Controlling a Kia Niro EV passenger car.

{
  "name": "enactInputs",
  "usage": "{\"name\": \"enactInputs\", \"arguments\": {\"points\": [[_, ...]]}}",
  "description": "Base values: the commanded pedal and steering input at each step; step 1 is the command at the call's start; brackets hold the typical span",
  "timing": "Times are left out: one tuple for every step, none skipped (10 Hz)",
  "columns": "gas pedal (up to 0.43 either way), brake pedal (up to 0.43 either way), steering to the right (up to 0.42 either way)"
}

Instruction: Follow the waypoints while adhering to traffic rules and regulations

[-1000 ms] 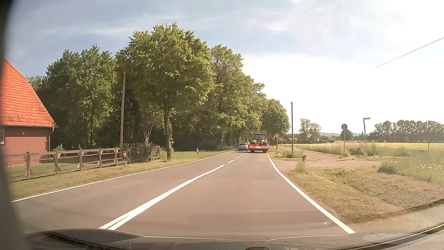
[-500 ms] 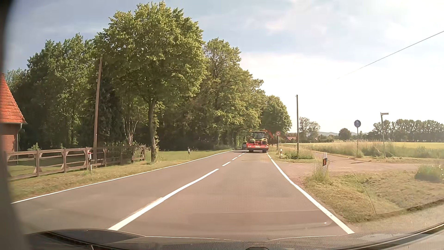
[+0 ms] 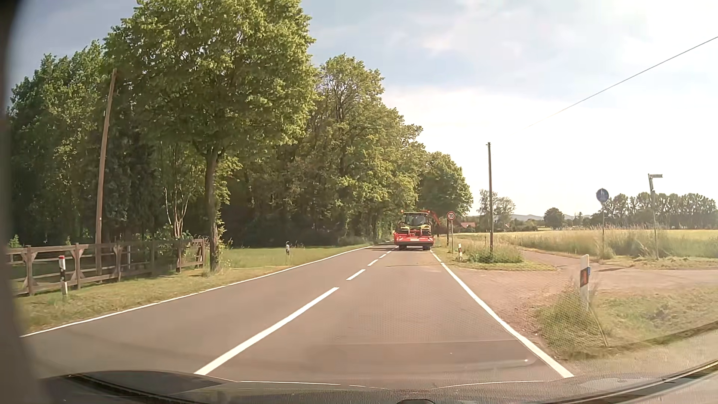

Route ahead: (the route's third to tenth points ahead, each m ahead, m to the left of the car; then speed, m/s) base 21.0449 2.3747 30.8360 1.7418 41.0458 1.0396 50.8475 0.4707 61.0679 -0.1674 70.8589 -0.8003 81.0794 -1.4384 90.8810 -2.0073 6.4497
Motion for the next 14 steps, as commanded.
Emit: {"name": "enactInputs", "arguments": {"points": [[0.0, 0.207, 0.017], [0.0, 0.207, 0.017], [0.0, 0.213, 0.017], [0.0, 0.213, 0.017], [0.0, 0.213, 0.017], [0.0, 0.213, 0.017], [0.0, 0.213, 0.016], [0.0, 0.22, 0.017], [0.0, 0.213, 0.017], [0.0, 0.22, 0.016], [0.0, 0.22, 0.016], [0.0, 0.232, 0.016], [0.0, 0.232, 0.016], [0.0, 0.226, 0.016]]}}
